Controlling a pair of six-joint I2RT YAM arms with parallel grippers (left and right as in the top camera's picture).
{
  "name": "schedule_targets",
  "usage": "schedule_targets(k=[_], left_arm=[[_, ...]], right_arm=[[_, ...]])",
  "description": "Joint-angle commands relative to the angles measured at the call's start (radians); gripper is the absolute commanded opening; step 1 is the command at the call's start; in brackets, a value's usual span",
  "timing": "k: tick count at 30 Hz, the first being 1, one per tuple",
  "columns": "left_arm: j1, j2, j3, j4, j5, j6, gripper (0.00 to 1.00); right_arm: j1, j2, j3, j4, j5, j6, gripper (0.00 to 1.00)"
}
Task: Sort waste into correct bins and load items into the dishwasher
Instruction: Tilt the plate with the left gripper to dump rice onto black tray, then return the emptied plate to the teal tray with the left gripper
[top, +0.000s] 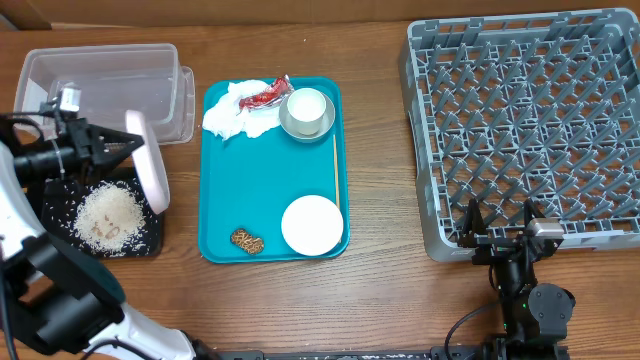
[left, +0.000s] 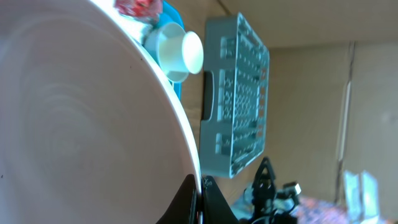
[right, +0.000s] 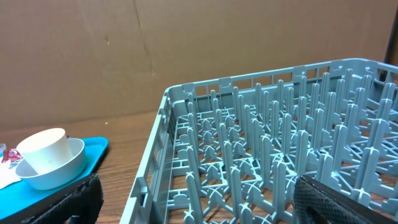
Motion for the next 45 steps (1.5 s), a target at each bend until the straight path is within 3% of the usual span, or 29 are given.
schedule_targets(k=[1, 6, 11, 18, 26, 36, 45], left_arm=[[-0.033, -0.116, 0.024, 0.004, -0.036, 0.013, 0.04], [-0.091, -0.208, 0.024, 0.088, -0.213, -0.187, 0.04], [-0.224, -0.262, 0.024, 0.101, -0.272, -0.212, 0.04], [-0.510, -0.254, -0.008, 0.182, -0.566, -0.391, 0.04], [-0.834, -0.254, -0.208, 0.422, -0.844, -0.644, 0.04], [-1.006, -0.254, -0.473, 0.811, -0.978, -0.691, 0.04], [-1.020, -0.248, -0.577, 0.940, -1.071, -0.761, 0.04]], right_arm=[[-0.005, -0.010, -0.011, 0.003, 0.005, 0.007, 1.00], [-0.005, -0.010, -0.010, 0.003, 0.005, 0.007, 1.00], [-0.005, -0.010, -0.010, 0.003, 0.005, 0.007, 1.00], [-0.005, -0.010, -0.011, 0.003, 0.005, 0.007, 1.00], [-0.005, -0.010, -0.011, 0.003, 0.005, 0.007, 1.00], [-0.005, -0.010, -0.010, 0.003, 0.005, 0.007, 1.00], [-0.005, -0.010, -0.011, 0.003, 0.005, 0.007, 1.00]])
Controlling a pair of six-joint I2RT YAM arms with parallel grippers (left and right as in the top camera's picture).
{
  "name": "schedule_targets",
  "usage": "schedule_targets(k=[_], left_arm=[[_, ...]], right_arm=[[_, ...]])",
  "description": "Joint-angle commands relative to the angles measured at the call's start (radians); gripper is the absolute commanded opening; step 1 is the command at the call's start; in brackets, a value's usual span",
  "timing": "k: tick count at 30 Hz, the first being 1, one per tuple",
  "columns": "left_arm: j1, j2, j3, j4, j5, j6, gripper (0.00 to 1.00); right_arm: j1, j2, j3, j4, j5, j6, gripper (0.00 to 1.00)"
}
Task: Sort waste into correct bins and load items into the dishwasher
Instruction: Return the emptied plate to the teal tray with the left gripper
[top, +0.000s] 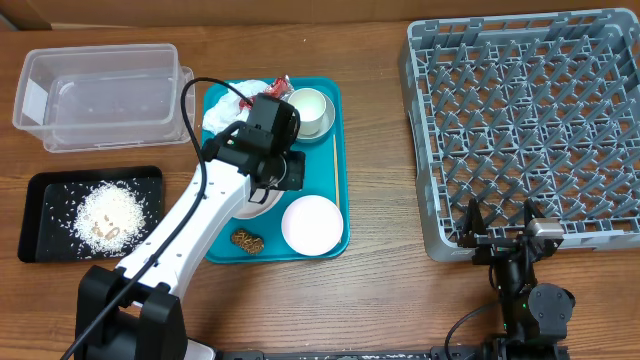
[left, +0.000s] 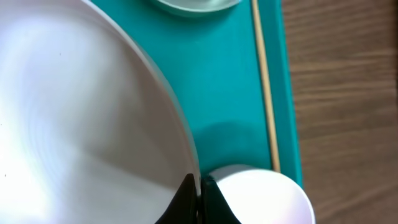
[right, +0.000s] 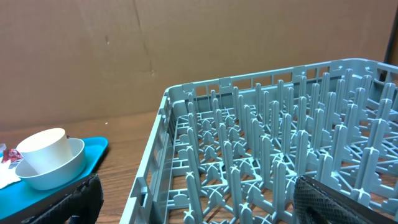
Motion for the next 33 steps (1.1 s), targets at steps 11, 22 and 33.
schedule_targets(k=[11, 22, 33], left_arm=[[-0.002, 0.113, -0.036, 0.076, -0.031, -0.069, 0.04], [-0.002, 0.135, -0.033, 0.093, 0.022, -0.081, 0.28], [0.002, 0.134, 0.181, -0.256, 0.039, -0.080, 0.27]], right_arm=[[-0.005, -0.010, -0.011, 0.003, 0.006, 0.008, 1.00], [-0.005, -0.010, -0.011, 0.003, 0.006, 0.008, 1.00], [-0.005, -0.010, -0.010, 0.003, 0.006, 0.008, 1.00]])
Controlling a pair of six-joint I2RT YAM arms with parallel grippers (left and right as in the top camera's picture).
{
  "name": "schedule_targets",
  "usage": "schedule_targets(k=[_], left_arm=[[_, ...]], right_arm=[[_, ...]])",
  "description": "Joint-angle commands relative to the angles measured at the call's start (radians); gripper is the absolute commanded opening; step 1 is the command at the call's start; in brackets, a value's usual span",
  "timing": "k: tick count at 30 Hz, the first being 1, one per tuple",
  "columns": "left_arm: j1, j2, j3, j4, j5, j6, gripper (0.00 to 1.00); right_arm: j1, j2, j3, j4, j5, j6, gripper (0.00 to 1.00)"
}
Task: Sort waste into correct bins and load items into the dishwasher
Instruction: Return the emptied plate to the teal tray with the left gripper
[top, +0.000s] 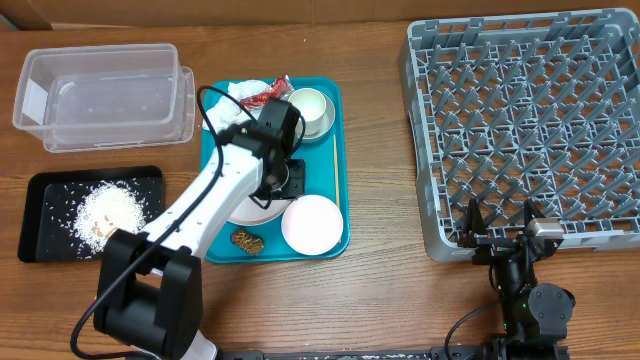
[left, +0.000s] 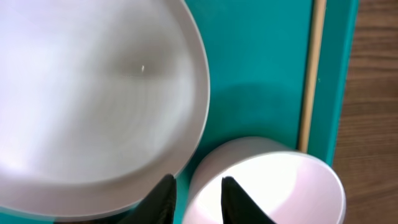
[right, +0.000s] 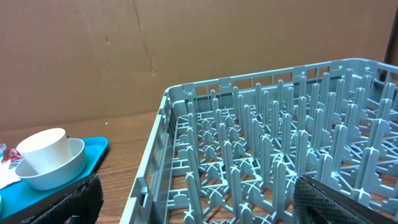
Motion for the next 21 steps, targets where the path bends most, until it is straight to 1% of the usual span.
schedule_targets(k=[1, 5, 9, 12, 17, 18, 19, 20, 21], left_arm=[[0.003, 0.001, 0.140, -0.138, 0.010, -0.005, 0.24], [0.029, -0.001, 0.247, -0.299, 0.003, -0.018, 0.22], [0.087, -0.026, 0.288, -0.391, -0.005, -0.029, 0.25], [0.154, -0.071, 0.287, -0.449, -0.014, -0.029, 0.26], [0.305, -0.198, 0.282, -0.517, -0.012, -0.028, 0.30], [0.337, -0.234, 0.274, -0.521, -0.011, -0.028, 0.34], [0.362, -0.265, 0.264, -0.523, -0.003, -0.028, 0.42], [0.382, -0.296, 0.251, -0.525, 0.008, -0.028, 0.62], [0.399, -0.327, 0.235, -0.525, 0.024, -0.027, 0.98]], right_arm=[[-0.005, -0.010, -0.011, 0.003, 0.006, 0.008, 1.00], [-0.005, -0.010, -0.010, 0.003, 0.006, 0.008, 1.00], [-0.005, -0.010, -0.011, 0.003, 0.006, 0.008, 1.00], [-0.005, -0.010, -0.011, 0.003, 0.006, 0.008, 1.00], [-0.005, -0.010, -0.010, 0.003, 0.006, 0.008, 1.00], [-0.005, -0.010, -0.011, 0.003, 0.006, 0.008, 1.00], [-0.005, -0.010, -0.011, 0.003, 0.006, 0.008, 1.00], [-0.005, -0.010, -0.010, 0.003, 0.006, 0.008, 1.00], [-0.005, -0.010, -0.010, 0.003, 0.006, 0.008, 1.00]])
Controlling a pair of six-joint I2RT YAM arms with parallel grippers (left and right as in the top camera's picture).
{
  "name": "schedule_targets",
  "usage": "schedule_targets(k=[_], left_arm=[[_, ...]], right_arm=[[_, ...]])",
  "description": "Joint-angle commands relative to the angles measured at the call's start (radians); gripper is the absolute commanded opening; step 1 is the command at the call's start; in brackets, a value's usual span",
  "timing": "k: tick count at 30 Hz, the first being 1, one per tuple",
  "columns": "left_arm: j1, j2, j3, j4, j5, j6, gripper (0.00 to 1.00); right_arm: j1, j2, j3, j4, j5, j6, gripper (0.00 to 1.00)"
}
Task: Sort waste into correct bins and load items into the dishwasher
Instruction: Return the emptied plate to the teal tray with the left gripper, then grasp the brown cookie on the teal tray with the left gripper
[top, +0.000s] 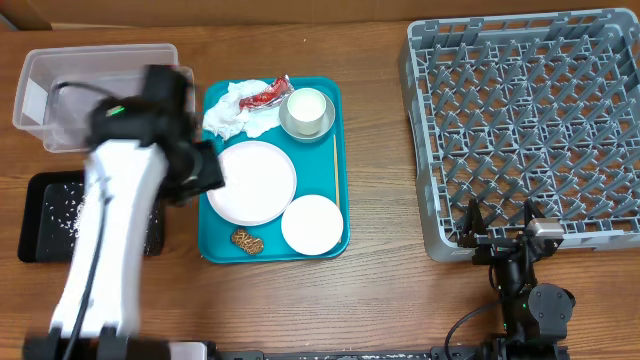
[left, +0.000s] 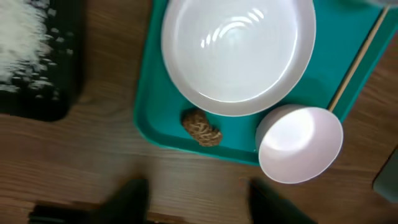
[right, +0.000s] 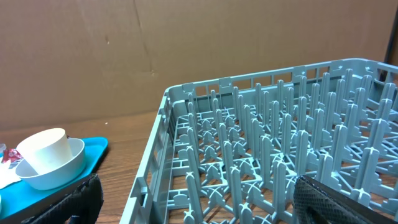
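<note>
A white plate (top: 250, 182) lies flat and bare on the teal tray (top: 222, 250), also seen in the left wrist view as plate (left: 239, 53). My left gripper (top: 197, 170), blurred, hangs open at the tray's left edge; its dark fingers (left: 134, 198) hold nothing. Front right on the tray sits a small white bowl (top: 313, 224). A cup in a bowl (top: 307, 112), a crumpled napkin (top: 235, 118), a red wrapper (top: 265, 95), a chopstick (top: 334, 170) and a brown food scrap (top: 246, 240) are also on the tray. My right gripper (top: 500, 232) rests open at the front edge of the grey dish rack (top: 530, 130).
A clear plastic bin (top: 95, 85) stands at the back left. In front of it is a black tray (top: 40, 215) with rice, partly hidden by my left arm. Bare wood runs along the front between the tray and the rack.
My left gripper was low over the tray between plate and small bowl. Now it is higher and at the tray's left edge, still open. The plate stays on the tray.
My left gripper first held the plate tilted over the black tray, with rice heaped there. Then it had the plate over the teal tray. Then it was open with the plate lying on the tray, and now it is off to the left. The right arm stayed still.
</note>
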Motion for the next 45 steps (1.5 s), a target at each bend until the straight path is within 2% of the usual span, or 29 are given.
schedule_targets(k=[1, 6, 13, 19, 23, 34, 38, 45], left_arm=[[0.056, -0.139, -0.048, -0.007, 0.043, -0.014, 1.00], [0.063, -0.270, -0.204, 0.023, 0.108, -0.007, 1.00], [0.063, -0.320, -0.498, 0.238, 0.158, -0.129, 0.99], [0.062, -0.296, -0.720, 0.446, 0.223, -0.167, 0.82], [0.057, -0.278, -0.812, 0.560, 0.256, -0.174, 0.66], [0.005, -0.138, -0.883, 0.736, 0.232, -0.179, 0.52], [-0.018, -0.093, -0.883, 0.786, 0.222, -0.211, 0.51], [-0.032, -0.047, -0.883, 0.814, 0.119, -0.211, 0.50]], right_arm=[[-0.005, -0.010, -0.010, 0.003, 0.005, 0.008, 1.00], [-0.005, -0.010, -0.010, 0.003, 0.005, 0.008, 1.00], [-0.005, -0.010, -0.010, 0.003, 0.005, 0.008, 1.00], [-0.005, -0.010, -0.010, 0.003, 0.005, 0.008, 1.00], [-0.005, -0.010, -0.010, 0.003, 0.005, 0.008, 1.00], [-0.005, -0.010, -0.010, 0.003, 0.005, 0.008, 1.00], [-0.005, -0.010, -0.011, 0.003, 0.005, 0.008, 1.00], [-0.005, -0.010, -0.010, 0.003, 0.005, 0.008, 1.00]])
